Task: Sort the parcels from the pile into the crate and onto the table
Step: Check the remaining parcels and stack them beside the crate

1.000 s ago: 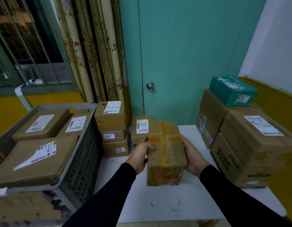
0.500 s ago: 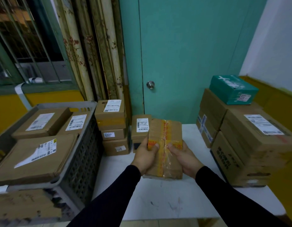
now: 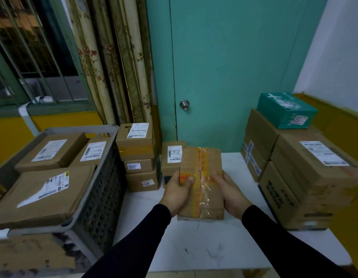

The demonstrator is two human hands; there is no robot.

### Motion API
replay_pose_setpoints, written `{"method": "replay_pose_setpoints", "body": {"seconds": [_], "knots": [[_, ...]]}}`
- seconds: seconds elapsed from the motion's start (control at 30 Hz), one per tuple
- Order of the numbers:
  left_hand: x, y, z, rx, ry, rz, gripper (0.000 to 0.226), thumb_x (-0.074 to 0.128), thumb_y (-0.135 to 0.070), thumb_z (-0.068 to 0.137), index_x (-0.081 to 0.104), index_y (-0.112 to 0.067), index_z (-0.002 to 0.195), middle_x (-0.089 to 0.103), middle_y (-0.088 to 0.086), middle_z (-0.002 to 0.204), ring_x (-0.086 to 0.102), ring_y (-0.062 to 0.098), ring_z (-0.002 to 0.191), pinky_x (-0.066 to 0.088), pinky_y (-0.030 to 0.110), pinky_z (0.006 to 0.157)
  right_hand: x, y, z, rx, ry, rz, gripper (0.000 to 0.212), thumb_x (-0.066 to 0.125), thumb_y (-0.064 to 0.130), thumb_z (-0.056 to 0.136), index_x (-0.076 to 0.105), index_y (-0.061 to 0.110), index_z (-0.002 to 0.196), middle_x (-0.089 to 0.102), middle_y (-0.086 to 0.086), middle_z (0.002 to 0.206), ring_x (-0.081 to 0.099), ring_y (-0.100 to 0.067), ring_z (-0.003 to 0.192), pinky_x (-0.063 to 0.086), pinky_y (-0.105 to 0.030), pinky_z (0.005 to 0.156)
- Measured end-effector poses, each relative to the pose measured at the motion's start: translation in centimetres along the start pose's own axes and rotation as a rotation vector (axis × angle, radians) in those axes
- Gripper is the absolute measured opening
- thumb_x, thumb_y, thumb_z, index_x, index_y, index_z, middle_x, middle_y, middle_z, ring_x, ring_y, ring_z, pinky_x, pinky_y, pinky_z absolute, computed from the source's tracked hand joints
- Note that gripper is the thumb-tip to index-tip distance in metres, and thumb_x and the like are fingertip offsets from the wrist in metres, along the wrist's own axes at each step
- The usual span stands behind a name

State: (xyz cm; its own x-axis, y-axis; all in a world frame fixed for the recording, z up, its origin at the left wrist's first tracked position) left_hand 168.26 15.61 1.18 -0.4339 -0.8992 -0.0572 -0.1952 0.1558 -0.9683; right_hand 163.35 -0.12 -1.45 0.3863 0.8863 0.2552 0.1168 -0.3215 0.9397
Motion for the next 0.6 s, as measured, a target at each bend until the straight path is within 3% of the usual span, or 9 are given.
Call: {"method": "replay_pose_setpoints", "body": {"seconds": [0.1, 0.17, 0.23, 0.27, 0.3, 0.4, 0.5, 0.6], "knots": [[-1.3, 0.3, 0.3, -0.09, 0.015, -0.189, 0.032, 0.058, -0.027, 0.102, 0.053, -0.03, 0.134, 0.071, 0.002, 0.121, 0.069, 0.026, 0.108, 0.055, 0.053, 0.097, -0.8, 0.9, -0.1, 0.02, -0.068, -0.081, 0.033, 0.039, 0.042, 0.108, 0.066, 0.023, 0.109, 0.071, 0.003, 0.112, 0.067, -0.011, 0.099, 0.051, -0.03, 0.085], [-2.3, 0.2, 0.6, -0.15, 0.016, -0.338, 0.032, 0.058, -0.025, 0.102, 0.054, -0.026, 0.133, 0.072, 0.009, 0.121, 0.071, 0.03, 0.106, 0.06, 0.049, 0.085, -1.8, 1.2, 0.2, -0.021, -0.15, -0.269, 0.028, 0.047, 0.042, 0.106, 0.061, 0.021, 0.118, 0.063, -0.001, 0.124, 0.063, -0.014, 0.104, 0.05, -0.034, 0.093], [-3.1, 0.1, 0.8, -0.19, 0.008, -0.434, 0.035, 0.059, -0.027, 0.101, 0.053, -0.023, 0.136, 0.071, 0.013, 0.122, 0.071, 0.032, 0.104, 0.062, 0.046, 0.077, -2.6, 0.6, 0.7, 0.059, -0.161, -0.376, 0.074, 0.06, 0.069, 0.089, 0.052, 0.019, 0.143, 0.058, -0.002, 0.14, 0.061, -0.025, 0.12, 0.049, -0.042, 0.105], [-3.6, -0.1, 0.9, -0.192, 0.01, -0.46, 0.038, 0.059, -0.027, 0.101, 0.052, -0.021, 0.138, 0.071, 0.015, 0.123, 0.07, 0.033, 0.106, 0.062, 0.046, 0.078, -2.6, 0.2, 0.8, 0.127, -0.119, -0.325, 0.088, 0.062, 0.08, 0.079, 0.055, 0.019, 0.142, 0.063, -0.001, 0.137, 0.064, -0.025, 0.12, 0.05, -0.045, 0.106], [-3.9, -0.2, 1.0, -0.19, 0.012, -0.468, 0.04, 0.059, -0.029, 0.101, 0.051, -0.02, 0.139, 0.07, 0.016, 0.125, 0.069, 0.035, 0.108, 0.061, 0.048, 0.082, -2.3, -0.2, 0.8, 0.19, -0.057, -0.228, 0.084, 0.061, 0.082, 0.077, 0.061, 0.021, 0.135, 0.07, -0.001, 0.129, 0.068, -0.025, 0.116, 0.051, -0.046, 0.105], [-4.9, -0.3, 0.7, -0.148, -0.057, -0.386, 0.047, 0.059, -0.035, 0.1, 0.047, -0.021, 0.143, 0.066, 0.013, 0.129, 0.066, 0.036, 0.114, 0.056, 0.051, 0.094, -0.9, -0.4, 0.6, 0.268, 0.024, -0.019, 0.043, 0.053, 0.058, 0.098, 0.068, 0.024, 0.12, 0.076, -0.004, 0.115, 0.071, -0.026, 0.11, 0.053, -0.047, 0.102], [-5.6, -0.2, 0.4, -0.023, -0.198, -0.116, 0.057, 0.057, -0.045, 0.1, 0.038, -0.026, 0.15, 0.055, 0.006, 0.14, 0.06, 0.03, 0.12, 0.05, 0.051, 0.105, -0.7, -0.4, 0.8, 0.221, 0.007, -0.016, 0.042, 0.056, 0.052, 0.099, 0.068, 0.021, 0.124, 0.076, -0.005, 0.115, 0.072, -0.027, 0.109, 0.053, -0.051, 0.102], [-4.9, 0.2, 0.0, -0.032, -0.107, -0.017, 0.063, 0.048, -0.062, 0.097, 0.037, -0.033, 0.152, 0.059, -0.005, 0.136, 0.06, 0.021, 0.118, 0.047, 0.039, 0.103, -0.8, -1.0, 1.3, 0.187, -0.01, -0.087, 0.037, 0.056, 0.045, 0.101, 0.068, 0.017, 0.123, 0.077, -0.005, 0.114, 0.073, -0.026, 0.107, 0.055, -0.05, 0.101]]}}
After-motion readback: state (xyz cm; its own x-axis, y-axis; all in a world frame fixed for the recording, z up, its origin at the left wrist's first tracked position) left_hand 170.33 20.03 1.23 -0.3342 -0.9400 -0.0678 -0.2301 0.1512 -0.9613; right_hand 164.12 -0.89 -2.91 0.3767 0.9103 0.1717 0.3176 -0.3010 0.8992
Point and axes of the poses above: each hand's wrist, its own z-axis towards the middle knuckle, its own x-axis out of the palm, y = z × x, the point moved 5 cm from there along z, towards the middle knuckle
